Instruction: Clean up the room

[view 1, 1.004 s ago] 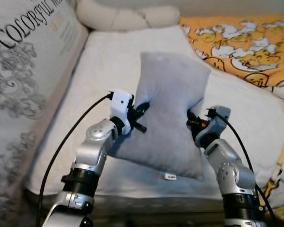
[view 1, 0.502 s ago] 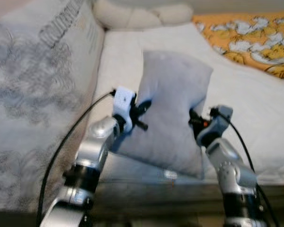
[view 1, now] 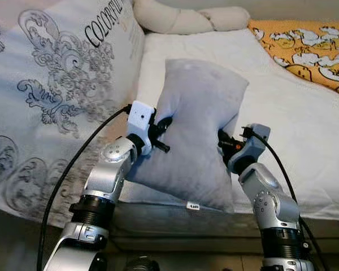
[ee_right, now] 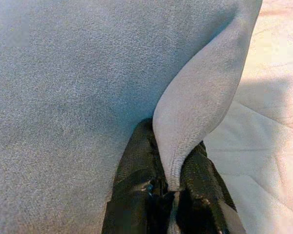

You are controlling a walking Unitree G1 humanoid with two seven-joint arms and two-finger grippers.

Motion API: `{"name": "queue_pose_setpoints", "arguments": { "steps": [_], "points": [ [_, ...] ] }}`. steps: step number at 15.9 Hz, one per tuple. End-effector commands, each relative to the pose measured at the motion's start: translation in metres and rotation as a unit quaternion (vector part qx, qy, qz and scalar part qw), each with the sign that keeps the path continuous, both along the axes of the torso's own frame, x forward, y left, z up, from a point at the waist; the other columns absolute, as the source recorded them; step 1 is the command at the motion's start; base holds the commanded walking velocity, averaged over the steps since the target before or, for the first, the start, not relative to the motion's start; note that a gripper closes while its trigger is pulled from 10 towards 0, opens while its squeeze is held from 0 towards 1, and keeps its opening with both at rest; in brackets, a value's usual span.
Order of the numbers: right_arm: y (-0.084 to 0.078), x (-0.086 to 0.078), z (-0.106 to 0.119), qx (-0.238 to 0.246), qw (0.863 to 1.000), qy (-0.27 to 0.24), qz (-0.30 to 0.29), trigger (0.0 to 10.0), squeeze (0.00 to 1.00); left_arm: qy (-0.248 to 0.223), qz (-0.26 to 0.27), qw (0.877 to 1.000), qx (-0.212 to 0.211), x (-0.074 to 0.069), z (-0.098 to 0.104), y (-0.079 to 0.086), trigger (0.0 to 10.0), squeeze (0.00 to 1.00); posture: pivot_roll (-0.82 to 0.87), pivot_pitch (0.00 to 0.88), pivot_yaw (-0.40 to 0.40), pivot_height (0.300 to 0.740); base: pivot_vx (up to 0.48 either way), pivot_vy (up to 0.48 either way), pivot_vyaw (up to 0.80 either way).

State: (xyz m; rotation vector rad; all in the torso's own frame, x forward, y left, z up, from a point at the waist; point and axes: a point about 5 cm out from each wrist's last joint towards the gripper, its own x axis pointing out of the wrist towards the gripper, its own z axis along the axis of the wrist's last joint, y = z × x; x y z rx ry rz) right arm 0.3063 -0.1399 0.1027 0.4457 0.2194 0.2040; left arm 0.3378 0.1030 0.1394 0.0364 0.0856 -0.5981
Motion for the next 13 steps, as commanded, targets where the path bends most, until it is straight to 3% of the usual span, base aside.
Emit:
{"name": "queue_pose_setpoints", "arguments": {
  "steps": [1,5,7,13],
  "points": [
    [0.0060,0.0044,0.0090,-0.004,1.000,-0.017,0.012,10.0,0.00,-0.016,-0.001,1.000,0.000,0.0018,0.0064,-0.0010,10.0,0.00,0.05,0.000,0.068,0.740,0.000,0.000,0.00],
    [0.0078,0.0026,0.0074,-0.046,0.998,-0.020,0.034,10.0,0.00,-0.014,0.000,1.000,-0.003,0.0017,0.0059,-0.0010,10.0,0.00,0.05,0.000,0.065,0.740,0.127,0.000,0.20],
    [0.0084,0.0032,0.0062,-0.043,0.998,-0.016,0.032,10.0,0.00,-0.012,0.004,1.000,-0.003,0.0021,0.0055,0.0005,10.0,0.00,0.05,0.000,0.061,0.740,0.266,0.000,0.80],
    [0.0122,0.0045,0.0030,-0.034,0.998,-0.006,0.050,10.0,0.00,-0.010,0.013,1.000,-0.001,0.0022,0.0050,0.0051,10.0,0.00,0.07,0.000,0.050,0.740,0.266,0.000,0.00]
  ]
}}
